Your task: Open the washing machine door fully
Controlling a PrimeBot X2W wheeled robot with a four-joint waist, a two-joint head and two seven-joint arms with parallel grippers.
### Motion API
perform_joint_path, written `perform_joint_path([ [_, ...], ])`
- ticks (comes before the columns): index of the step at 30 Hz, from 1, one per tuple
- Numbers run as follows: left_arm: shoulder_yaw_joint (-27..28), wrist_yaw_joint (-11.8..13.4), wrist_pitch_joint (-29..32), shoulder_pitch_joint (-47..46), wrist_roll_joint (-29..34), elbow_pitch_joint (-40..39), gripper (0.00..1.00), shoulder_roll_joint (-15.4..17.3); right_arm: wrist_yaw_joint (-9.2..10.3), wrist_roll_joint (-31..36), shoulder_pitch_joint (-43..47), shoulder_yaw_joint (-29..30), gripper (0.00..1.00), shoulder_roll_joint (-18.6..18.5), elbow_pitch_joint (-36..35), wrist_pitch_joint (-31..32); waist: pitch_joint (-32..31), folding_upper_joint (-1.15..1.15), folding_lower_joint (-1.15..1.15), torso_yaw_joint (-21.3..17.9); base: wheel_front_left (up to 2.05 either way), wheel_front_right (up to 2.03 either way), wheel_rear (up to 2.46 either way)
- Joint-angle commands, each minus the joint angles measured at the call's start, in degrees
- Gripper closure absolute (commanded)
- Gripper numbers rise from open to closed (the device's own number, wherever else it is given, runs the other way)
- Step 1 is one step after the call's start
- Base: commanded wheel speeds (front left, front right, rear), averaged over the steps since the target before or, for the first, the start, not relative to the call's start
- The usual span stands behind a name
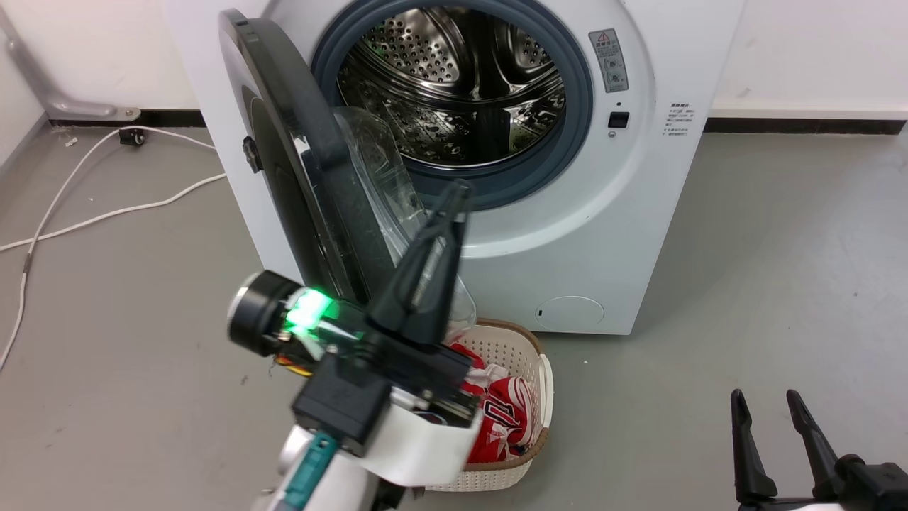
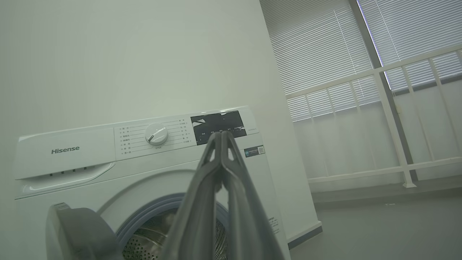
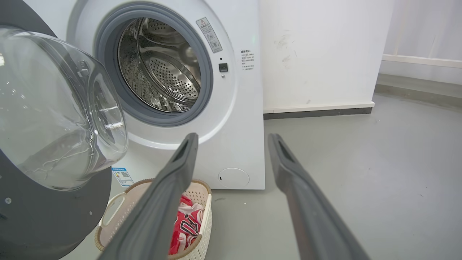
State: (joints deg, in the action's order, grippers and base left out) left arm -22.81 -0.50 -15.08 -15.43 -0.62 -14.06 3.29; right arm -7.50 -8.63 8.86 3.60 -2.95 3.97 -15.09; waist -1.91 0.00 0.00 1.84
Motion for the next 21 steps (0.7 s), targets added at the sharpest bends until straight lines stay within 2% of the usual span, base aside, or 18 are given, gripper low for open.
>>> perform_joint_path([
  [1, -0.43, -0.07, -0.13, -0.67, -0.13, 0.23, 1.0, -0.05, 0.01, -0.38, 0.06, -0.05, 0.0, 0.14, 0.14, -0.1, 0.05, 0.0, 0.0, -0.06, 0.0, 0.0, 0.0],
  [9, -9.96, -0.85, -0.13, -2.0, -1.65, 3.95, 1.0, -0.37, 0.01, -0.54, -0.11, -0.17, 0.0, 0.14, 0.58, -0.1, 0.59, 0.0, 0.0, -0.57, 0.0, 0.0, 0.0],
  [21, -21.83, -0.14, -0.13, -1.74, -5.26, 11.03, 1.0, -0.42, 0.01, -0.98, -0.93, -0.53, 0.0, 0.14, 1.39, -0.1, 1.51, 0.0, 0.0, -0.73, 0.0, 0.0, 0.0],
])
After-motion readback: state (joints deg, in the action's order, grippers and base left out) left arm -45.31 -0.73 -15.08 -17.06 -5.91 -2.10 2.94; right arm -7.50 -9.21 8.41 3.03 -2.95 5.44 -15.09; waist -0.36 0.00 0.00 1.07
